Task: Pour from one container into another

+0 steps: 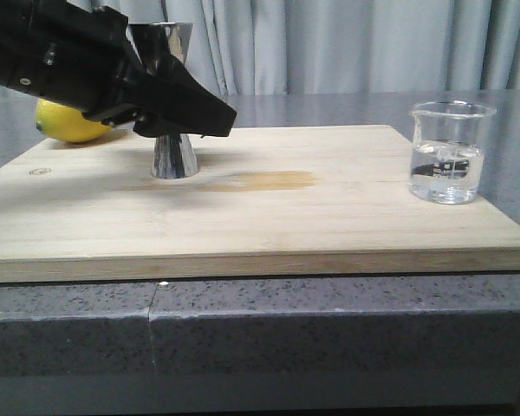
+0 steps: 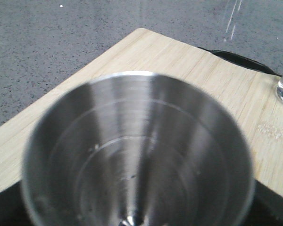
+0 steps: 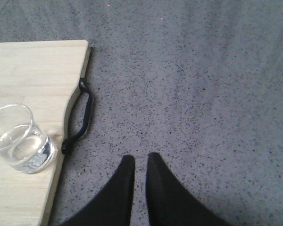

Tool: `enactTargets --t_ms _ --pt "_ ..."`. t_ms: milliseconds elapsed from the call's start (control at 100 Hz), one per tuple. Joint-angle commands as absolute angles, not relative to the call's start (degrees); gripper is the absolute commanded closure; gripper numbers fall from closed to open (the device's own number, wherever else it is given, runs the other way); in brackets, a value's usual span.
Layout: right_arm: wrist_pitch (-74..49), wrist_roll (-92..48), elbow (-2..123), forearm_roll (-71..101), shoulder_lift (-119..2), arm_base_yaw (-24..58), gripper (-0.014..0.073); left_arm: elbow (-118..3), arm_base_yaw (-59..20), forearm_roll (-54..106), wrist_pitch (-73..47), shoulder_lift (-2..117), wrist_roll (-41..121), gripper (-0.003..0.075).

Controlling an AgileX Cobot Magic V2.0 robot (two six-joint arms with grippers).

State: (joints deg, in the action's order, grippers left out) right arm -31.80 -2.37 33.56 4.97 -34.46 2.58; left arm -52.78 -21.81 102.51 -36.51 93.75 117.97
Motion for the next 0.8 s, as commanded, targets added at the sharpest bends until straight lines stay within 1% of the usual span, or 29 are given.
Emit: enactTargets --t_ms 0,160,280,390,590,680,790 --pt "-27.63 -2.87 35.64 5.11 -35.00 2.30 0.0552 -54.47 -22.43 105.53 -38.60 91.91 118.17 0.0256" --pt "-27.63 -2.87 35.64 5.11 -35.00 2.30 0.0552 -54.47 -22.43 105.43 -37.86 91.91 118.17 0.0384" --pt "-27.63 -2.87 35.64 5.11 -35.00 2.30 0.0552 -54.25 -22.43 105.11 -37.86 91.91 118.07 0.0453" --pt "-27.63 -2.87 35.64 5.11 -35.00 2.30 0.0552 -54.21 -22.43 104.46 -37.86 91.91 118.07 0.0490" --pt "-27.52 -2.87 35.64 5.11 -35.00 2.30 0.0552 -54.21 -22.43 103.99 -37.86 91.91 118.07 0.0531" --pt "-27.41 -2.87 35.64 5.11 -35.00 2.30 0.0552 -54.21 -22.43 103.99 -37.86 91.91 118.07 0.0575" --pt "-27.41 -2.87 35.64 5.11 -35.00 2.30 0.0552 -54.21 -22.43 103.99 -37.86 91.91 118.07 0.0668"
